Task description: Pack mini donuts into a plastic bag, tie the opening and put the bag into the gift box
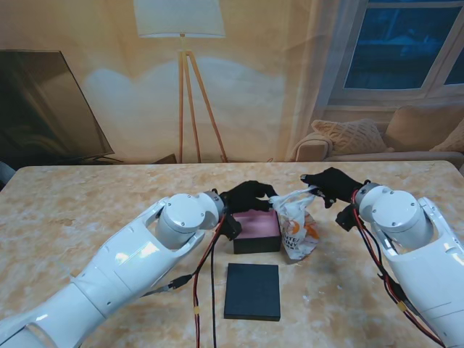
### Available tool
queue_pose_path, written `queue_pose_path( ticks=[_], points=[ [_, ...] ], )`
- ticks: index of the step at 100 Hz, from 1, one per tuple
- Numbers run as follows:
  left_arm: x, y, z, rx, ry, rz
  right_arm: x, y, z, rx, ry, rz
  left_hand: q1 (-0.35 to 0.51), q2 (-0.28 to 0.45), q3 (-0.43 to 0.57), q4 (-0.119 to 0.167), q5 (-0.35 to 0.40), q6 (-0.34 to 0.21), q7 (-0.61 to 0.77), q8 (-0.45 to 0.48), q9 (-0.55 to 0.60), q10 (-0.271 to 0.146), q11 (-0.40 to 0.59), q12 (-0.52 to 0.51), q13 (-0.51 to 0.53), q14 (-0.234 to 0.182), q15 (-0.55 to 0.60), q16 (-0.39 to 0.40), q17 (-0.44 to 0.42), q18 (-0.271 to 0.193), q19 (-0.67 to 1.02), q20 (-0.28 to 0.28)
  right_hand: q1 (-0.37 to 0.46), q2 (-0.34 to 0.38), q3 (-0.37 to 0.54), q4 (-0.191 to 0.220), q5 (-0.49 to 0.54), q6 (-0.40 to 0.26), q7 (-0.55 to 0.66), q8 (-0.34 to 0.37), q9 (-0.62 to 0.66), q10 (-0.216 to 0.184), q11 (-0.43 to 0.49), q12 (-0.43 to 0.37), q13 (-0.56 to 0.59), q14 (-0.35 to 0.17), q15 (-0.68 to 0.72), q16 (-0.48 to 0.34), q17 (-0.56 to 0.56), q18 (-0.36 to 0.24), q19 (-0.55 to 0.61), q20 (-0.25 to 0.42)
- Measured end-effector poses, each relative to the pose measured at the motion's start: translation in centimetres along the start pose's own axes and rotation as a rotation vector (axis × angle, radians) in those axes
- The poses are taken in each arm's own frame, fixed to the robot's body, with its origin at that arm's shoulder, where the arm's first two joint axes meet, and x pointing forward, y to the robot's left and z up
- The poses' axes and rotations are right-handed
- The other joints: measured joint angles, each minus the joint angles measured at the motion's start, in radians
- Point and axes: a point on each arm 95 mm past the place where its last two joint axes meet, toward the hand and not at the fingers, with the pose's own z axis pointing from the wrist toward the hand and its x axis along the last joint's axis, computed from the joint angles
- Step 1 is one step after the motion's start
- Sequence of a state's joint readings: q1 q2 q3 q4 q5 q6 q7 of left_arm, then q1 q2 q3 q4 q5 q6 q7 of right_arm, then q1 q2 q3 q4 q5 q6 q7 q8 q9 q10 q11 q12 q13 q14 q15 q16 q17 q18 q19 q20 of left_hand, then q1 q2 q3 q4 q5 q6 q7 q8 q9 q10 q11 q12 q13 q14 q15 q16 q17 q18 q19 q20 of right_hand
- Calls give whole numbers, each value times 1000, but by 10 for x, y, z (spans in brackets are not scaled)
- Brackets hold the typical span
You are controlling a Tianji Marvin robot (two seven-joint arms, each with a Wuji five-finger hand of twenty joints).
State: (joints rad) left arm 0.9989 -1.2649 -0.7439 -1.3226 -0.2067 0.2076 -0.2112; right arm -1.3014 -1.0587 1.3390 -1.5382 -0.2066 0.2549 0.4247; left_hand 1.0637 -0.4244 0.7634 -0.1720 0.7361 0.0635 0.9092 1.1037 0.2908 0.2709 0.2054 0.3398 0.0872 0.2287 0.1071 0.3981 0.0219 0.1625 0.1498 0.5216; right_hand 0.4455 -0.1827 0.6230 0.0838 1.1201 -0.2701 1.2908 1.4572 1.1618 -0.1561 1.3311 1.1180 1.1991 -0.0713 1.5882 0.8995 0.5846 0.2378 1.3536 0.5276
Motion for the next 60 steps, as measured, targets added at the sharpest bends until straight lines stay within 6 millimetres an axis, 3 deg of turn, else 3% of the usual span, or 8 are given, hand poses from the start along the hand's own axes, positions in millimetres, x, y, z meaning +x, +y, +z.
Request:
queue_pose_path(
  ticks=[9,60],
  points=[
    [0,1,0,-5,5,33,-2,0,4,-22,1,-41,-1,1,-4,0,-11,-1,-9,0,0,0,2,0,0,0,1,0,2,0,0,0,1,0,-9,-19,16,-8,37,0,0,0,0,0,7,0,1,0,6,0,5,0],
    [-5,2,-3,-21,18,145,-10,0,13,-77,-30,-149,-2,1,-2,0,-10,1,-7,0,13,0,13,0,0,0,1,0,7,0,9,0,12,0,-20,-20,41,-21,83,-5,29,0,0,12,38,0,21,0,35,0,20,-5]
  ],
)
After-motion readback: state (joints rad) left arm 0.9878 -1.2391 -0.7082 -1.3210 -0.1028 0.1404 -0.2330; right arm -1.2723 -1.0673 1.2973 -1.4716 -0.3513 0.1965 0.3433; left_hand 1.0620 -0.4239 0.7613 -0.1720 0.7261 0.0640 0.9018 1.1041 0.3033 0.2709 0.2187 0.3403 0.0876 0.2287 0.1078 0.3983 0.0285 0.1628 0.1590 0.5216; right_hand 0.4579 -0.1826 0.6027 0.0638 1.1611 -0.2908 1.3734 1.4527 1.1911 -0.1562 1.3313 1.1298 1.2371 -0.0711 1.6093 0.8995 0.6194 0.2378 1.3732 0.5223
